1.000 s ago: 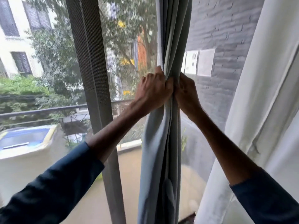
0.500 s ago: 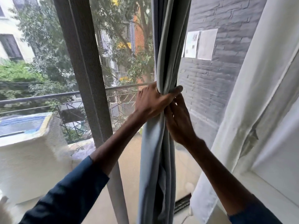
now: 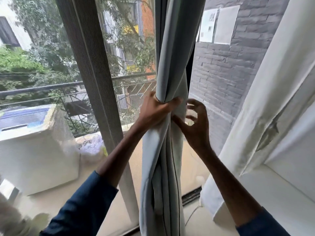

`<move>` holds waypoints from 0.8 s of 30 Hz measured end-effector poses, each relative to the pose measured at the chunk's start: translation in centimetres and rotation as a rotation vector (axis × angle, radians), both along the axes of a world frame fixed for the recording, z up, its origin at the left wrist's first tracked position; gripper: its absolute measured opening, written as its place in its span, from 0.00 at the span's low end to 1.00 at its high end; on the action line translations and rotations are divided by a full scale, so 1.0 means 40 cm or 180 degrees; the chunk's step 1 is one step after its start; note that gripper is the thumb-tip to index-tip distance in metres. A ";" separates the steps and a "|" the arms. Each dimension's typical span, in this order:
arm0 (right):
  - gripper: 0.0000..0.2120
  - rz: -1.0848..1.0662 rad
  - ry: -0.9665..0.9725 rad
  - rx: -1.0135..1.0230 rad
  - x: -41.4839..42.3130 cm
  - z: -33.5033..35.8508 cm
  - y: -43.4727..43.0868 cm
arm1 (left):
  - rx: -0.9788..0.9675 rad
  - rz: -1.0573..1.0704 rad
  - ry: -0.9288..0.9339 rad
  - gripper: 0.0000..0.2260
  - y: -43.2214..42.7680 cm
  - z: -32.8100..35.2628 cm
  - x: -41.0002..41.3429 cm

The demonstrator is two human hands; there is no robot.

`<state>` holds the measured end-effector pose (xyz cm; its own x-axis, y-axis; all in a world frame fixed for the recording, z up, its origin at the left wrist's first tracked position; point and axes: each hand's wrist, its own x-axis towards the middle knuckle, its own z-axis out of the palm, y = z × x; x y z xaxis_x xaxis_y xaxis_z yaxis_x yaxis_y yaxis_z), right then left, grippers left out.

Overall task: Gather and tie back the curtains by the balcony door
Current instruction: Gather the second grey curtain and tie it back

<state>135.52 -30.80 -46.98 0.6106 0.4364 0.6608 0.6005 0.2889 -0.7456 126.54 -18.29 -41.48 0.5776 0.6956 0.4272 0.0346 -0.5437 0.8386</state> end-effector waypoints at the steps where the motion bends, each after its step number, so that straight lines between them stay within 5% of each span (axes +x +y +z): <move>1: 0.28 0.0068 0.0089 -0.0218 -0.002 -0.003 0.003 | -0.0022 -0.0142 -0.0038 0.17 -0.002 -0.017 -0.004; 5: 0.15 0.0220 -0.0291 -0.0727 -0.021 -0.046 0.023 | -0.0065 -0.0178 0.0013 0.16 -0.014 -0.077 -0.005; 14: 0.19 0.0374 -0.1246 -0.1272 -0.066 -0.207 0.010 | -0.0292 -0.0091 -0.0152 0.15 -0.017 -0.189 -0.005; 18: 0.19 -0.0732 -0.0502 -0.0903 -0.137 -0.320 -0.042 | -0.0065 0.0440 -0.0389 0.17 -0.012 -0.209 0.015; 22: 0.06 -0.0411 -0.0201 -0.1072 -0.218 -0.436 -0.066 | 0.0116 0.0442 -0.0420 0.19 -0.001 -0.210 0.036; 24: 0.11 -0.0306 0.0119 -0.1470 -0.214 -0.490 -0.054 | 0.0169 0.0377 -0.0474 0.20 -0.006 -0.211 0.044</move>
